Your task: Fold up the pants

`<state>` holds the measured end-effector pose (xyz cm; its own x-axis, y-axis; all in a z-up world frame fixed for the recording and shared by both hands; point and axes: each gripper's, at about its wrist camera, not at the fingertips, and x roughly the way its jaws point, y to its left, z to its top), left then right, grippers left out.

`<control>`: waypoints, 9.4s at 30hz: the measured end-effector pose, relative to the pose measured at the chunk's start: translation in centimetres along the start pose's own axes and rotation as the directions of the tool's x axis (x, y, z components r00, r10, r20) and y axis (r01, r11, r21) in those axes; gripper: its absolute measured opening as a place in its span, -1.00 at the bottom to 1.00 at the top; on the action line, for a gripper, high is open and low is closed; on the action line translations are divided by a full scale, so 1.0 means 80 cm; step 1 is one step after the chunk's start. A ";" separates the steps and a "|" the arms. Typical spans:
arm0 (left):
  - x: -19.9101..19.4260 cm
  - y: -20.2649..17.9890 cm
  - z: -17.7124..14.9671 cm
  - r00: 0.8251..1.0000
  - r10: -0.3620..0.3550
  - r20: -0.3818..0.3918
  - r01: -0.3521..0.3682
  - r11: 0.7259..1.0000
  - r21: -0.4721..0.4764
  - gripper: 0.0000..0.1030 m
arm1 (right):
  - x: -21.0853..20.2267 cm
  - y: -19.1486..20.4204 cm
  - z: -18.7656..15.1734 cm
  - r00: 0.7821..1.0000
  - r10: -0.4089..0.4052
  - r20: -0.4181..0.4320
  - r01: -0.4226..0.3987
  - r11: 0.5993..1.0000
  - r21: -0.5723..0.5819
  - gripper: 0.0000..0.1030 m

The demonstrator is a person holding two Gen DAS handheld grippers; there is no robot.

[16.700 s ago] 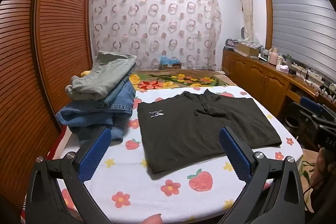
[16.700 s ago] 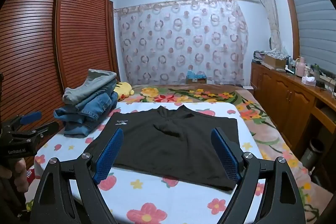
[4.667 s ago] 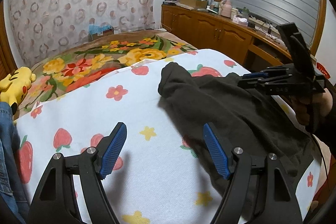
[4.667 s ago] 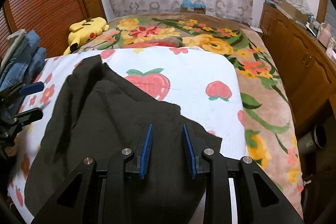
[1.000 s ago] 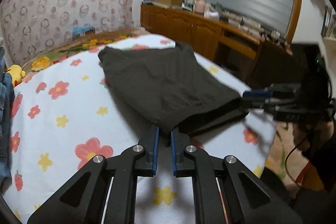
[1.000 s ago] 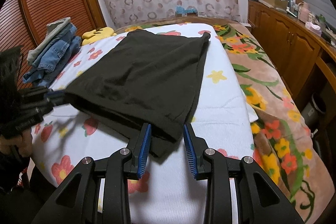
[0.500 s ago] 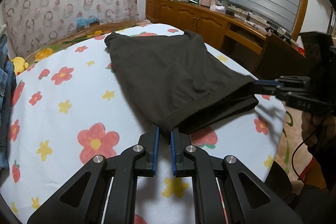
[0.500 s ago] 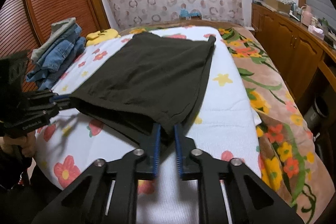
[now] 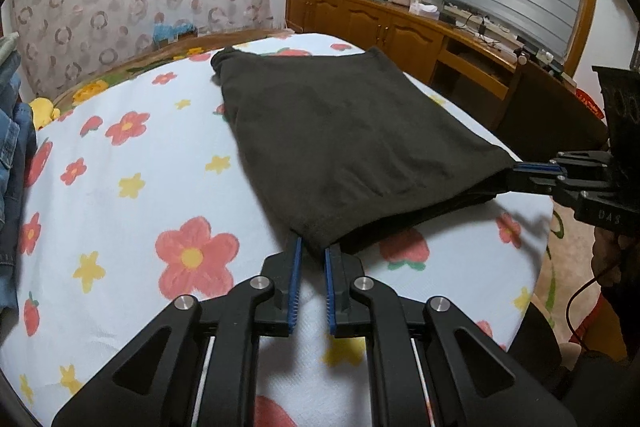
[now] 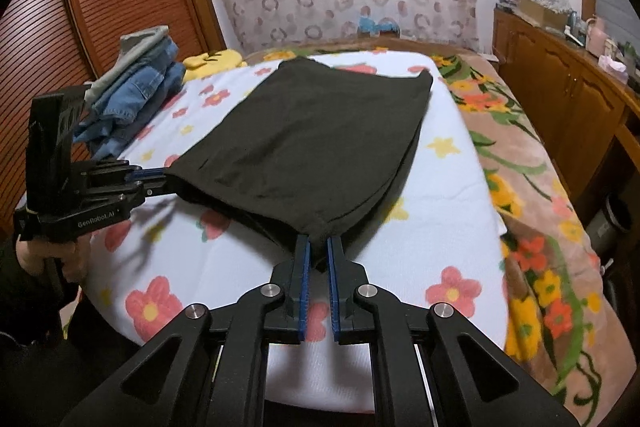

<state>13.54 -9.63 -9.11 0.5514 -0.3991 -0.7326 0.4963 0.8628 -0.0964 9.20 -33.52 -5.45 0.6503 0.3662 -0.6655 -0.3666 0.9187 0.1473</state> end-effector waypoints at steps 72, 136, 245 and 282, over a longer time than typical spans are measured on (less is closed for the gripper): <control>0.017 0.013 0.007 0.999 -0.001 -0.034 0.000 0.999 -0.037 0.09 | 0.022 -0.002 0.005 0.998 -0.057 0.000 0.057 0.996 0.062 -0.30; -0.058 0.004 -0.027 0.999 -0.038 0.027 0.038 0.999 -0.024 -0.73 | -0.010 0.031 -0.004 0.992 0.126 0.016 -0.126 0.992 0.002 -0.79; 0.038 0.064 0.126 0.995 -0.094 0.019 0.092 0.991 0.096 -0.69 | 0.088 -0.062 0.118 0.988 0.150 0.027 -0.145 0.981 -0.126 -0.79; 0.052 0.100 0.138 1.000 -0.001 0.005 0.001 0.999 -0.033 0.20 | 0.092 -0.066 0.131 0.999 0.045 0.003 -0.045 0.999 -0.027 -0.45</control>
<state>27.20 -7.85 -5.46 0.5540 -0.4011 -0.7295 0.4745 0.8722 -0.1192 22.90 -34.14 -3.44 0.6349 0.4075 -0.6564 -0.4134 0.8969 0.1570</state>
